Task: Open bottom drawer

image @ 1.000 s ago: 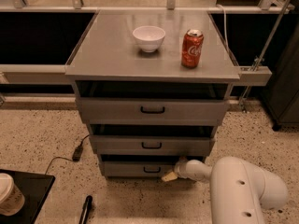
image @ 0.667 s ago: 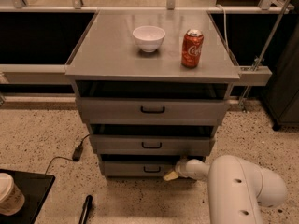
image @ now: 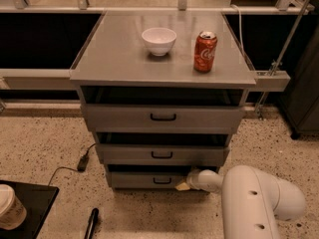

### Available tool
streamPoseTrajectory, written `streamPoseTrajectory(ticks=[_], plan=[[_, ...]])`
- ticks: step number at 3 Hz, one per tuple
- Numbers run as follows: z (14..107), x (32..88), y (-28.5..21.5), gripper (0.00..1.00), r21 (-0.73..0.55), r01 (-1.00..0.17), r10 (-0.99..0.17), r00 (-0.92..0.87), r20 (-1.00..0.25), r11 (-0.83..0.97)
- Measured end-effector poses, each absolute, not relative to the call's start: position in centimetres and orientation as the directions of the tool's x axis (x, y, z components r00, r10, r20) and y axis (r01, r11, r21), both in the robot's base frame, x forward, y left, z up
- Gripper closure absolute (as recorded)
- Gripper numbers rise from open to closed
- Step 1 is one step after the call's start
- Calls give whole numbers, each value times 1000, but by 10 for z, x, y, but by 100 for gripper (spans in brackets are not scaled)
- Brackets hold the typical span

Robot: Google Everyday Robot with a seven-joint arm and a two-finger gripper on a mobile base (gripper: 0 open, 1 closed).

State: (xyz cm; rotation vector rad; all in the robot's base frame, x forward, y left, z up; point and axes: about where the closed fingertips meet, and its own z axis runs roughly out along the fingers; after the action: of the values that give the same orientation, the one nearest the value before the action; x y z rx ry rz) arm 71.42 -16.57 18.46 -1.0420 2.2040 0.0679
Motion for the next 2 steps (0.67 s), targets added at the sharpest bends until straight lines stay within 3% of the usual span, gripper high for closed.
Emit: streamPoseTrajectory(ticks=[2], plan=[[185, 714, -166, 65, -232, -699, -663, -441, -605, 677]])
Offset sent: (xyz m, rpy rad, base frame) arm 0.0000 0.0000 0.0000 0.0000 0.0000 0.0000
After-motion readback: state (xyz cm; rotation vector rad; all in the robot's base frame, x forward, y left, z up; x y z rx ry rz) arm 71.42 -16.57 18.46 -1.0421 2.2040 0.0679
